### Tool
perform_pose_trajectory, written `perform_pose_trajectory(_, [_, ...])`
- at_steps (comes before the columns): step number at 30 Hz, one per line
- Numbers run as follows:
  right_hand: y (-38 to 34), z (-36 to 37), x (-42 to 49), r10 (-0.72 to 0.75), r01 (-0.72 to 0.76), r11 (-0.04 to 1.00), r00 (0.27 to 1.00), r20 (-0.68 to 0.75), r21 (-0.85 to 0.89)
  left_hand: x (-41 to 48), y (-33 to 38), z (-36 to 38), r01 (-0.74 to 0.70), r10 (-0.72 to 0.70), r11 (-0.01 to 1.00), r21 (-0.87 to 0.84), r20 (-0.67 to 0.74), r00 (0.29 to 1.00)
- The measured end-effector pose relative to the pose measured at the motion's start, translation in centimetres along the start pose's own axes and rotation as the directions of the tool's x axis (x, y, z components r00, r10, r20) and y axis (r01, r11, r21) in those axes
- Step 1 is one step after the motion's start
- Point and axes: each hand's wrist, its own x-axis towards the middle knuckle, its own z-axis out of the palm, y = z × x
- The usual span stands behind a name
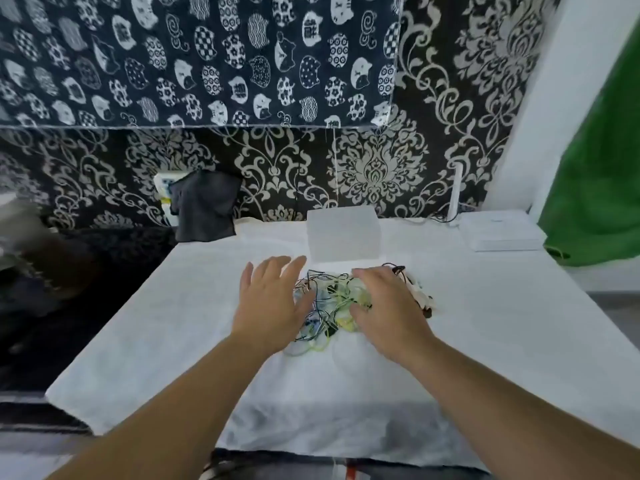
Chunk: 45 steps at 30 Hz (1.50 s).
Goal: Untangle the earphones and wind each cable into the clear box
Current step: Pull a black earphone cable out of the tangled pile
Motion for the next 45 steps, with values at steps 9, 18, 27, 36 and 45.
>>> perform_pose_trajectory(9, [2.8,0.0,4.4,0.172,-0.165,0.969,0.985,0.018,-0.185,3.2,0.1,4.1,-0.032,0.051,0.924,-0.38,0.04,0.998])
perform_pose_trajectory(18, [3.4,0.0,3.6,0.19,-0.117,0.966,0.926,0.325,-0.23,3.8,-0.3,4.9,-0.079,0.09,0.994,-0.077,0.157,0.983])
perform_pose_trajectory(27, [5.6,-1.8,3.9,0.31,-0.275,0.916,0.947,-0.08,0.293,3.9,-0.3,3.8,0.16,-0.201,0.955,-0.248,-0.15,0.968])
perform_pose_trajectory(36, [10.1,-0.6,5.6,0.417,-0.412,0.89,0.909,-0.019,-0.198,4.9,-1.3,3.9,0.18,-0.233,0.888,-0.423,-0.075,0.97])
perform_pose_trajectory(45, [9.3,-2.2,5.5,0.494,-0.548,0.756,0.837,-0.236,-0.357,3.5,0.1,3.5,-0.029,0.08,0.933,-0.358,0.128,0.988])
